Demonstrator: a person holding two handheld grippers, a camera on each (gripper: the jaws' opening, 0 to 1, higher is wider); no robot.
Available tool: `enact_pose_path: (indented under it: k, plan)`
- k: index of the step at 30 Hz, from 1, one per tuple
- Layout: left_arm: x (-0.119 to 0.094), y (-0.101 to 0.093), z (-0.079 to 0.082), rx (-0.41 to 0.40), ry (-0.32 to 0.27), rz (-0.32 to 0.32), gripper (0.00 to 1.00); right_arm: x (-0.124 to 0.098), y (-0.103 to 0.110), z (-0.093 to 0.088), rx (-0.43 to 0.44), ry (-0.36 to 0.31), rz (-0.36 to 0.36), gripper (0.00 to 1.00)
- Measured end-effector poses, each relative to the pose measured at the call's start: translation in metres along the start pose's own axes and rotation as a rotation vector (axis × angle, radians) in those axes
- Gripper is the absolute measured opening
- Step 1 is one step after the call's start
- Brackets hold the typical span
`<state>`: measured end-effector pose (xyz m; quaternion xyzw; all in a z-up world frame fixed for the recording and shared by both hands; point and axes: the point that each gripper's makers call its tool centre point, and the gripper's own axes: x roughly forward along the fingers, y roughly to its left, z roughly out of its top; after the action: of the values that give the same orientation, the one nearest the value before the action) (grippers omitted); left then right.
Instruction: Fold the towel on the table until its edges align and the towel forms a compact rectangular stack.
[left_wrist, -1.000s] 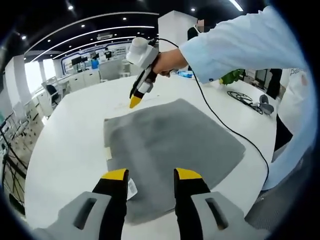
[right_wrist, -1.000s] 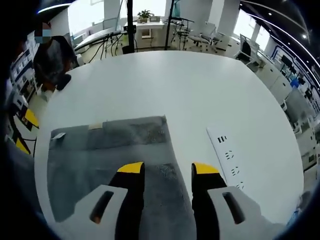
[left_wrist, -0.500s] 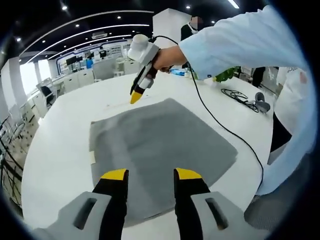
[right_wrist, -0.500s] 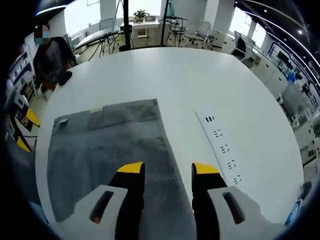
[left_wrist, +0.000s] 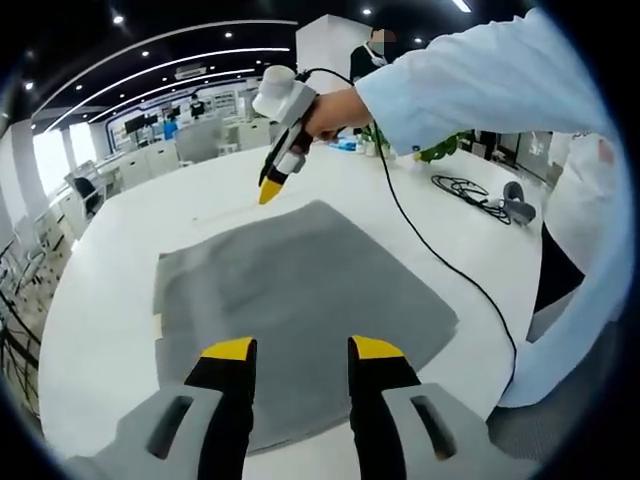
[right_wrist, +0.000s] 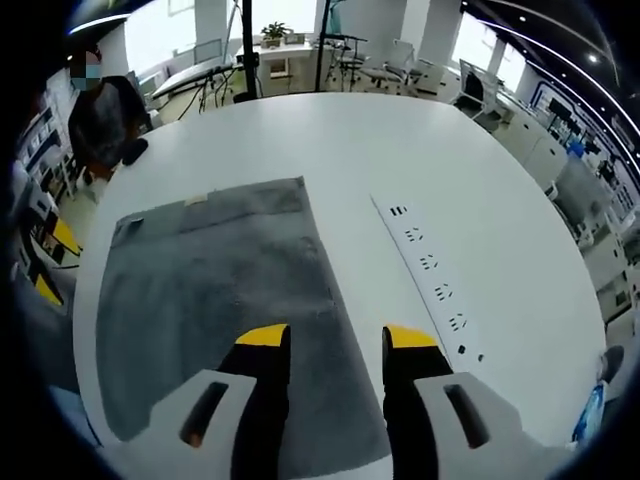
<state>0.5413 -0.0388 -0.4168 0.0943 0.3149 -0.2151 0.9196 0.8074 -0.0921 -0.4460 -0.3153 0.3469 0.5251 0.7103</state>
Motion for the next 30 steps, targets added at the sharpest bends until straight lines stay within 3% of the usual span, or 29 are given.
enact_pose_path:
  k: [16,30]
  plan:
    - [0.016,-0.051,0.016,0.023,0.002,-0.034,0.39,-0.032,-0.009,-0.040,0.010,0.003,-0.001,0.36]
    - [0.037,-0.093,0.017,0.037,0.021,-0.086,0.39,-0.054,-0.021,-0.080,0.037,0.017,-0.013,0.35]
